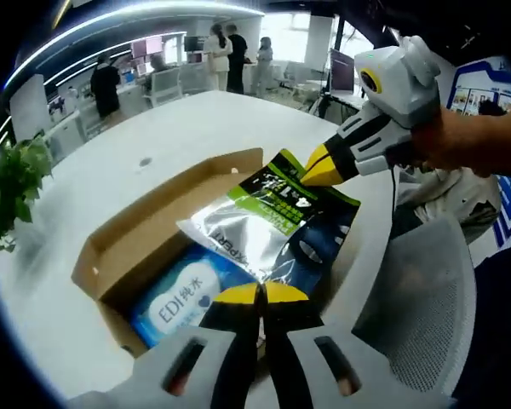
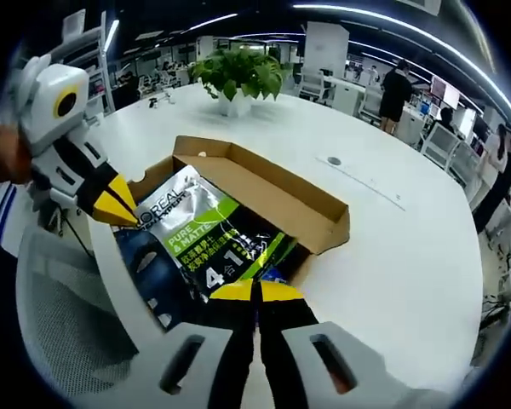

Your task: Operate the shoe box by opening the lid, removing the specified soft item, and placing it in the target area until the item is outside and the box remains undamaged.

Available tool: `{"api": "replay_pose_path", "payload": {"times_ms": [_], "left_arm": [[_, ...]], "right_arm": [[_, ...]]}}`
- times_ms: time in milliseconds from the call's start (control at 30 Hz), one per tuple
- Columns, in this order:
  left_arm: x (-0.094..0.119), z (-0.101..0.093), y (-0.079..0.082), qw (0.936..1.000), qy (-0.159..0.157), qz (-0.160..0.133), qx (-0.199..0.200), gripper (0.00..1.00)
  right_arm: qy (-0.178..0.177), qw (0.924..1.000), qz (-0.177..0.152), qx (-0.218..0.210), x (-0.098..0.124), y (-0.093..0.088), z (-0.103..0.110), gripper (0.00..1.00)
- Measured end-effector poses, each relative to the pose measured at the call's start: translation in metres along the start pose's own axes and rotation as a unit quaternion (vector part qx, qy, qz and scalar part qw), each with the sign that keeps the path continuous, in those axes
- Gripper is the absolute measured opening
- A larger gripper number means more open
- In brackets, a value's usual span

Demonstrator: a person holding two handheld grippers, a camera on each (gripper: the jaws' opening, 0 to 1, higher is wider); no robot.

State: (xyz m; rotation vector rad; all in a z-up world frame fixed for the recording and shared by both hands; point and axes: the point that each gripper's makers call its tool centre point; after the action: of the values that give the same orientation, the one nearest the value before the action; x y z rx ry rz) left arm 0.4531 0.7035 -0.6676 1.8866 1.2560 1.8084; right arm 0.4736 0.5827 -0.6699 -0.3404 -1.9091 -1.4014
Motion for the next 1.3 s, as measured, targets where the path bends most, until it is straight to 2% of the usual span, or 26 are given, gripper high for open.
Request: {"api": "replay_pose_path", "payload": {"times_ms": [200,400,667,967,1300], "left_arm": [[-0.012,-0.014,0.013,0.9998,-0.009,-0.001,-0.015,0.00],[-0.030,-0.028,0.028,0.9983,-0.020,0.012,-0.054,0.00],[-0.052,-0.045,0.041,0.9959,-0.034,0.028,-0.079,0.00],[-0.083,-0.057,0.054,0.9914,-0.051,0.048,-0.111,0.00],[-0.109,-0.061,0.069,0.9898,-0.059,0.051,-0.119,0.00]], "right_arm": [[-0.015,0.9998,-0.002,-0.008,0.012,-0.008,-0.018,0.00],[-0.030,0.9993,-0.004,-0.021,0.021,-0.021,-0.040,0.00],[-0.044,0.9982,-0.009,-0.041,0.033,-0.037,-0.064,0.00],[-0.058,0.9966,-0.006,-0.058,0.039,-0.056,-0.093,0.00],[-0.069,0.9954,-0.003,-0.067,0.041,-0.069,-0.119,0.00]]}}
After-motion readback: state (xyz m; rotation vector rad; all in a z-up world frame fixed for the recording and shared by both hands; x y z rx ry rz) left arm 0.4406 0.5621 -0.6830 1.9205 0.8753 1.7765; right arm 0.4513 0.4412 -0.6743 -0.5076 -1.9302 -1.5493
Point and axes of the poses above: the point that each gripper's makers call its tool centre point, and the gripper's own axes: x roughly backward along the fingers, z roughly to its left, y roughly out of its top, and after that the axes turned 9 degrees about -y, right-handed
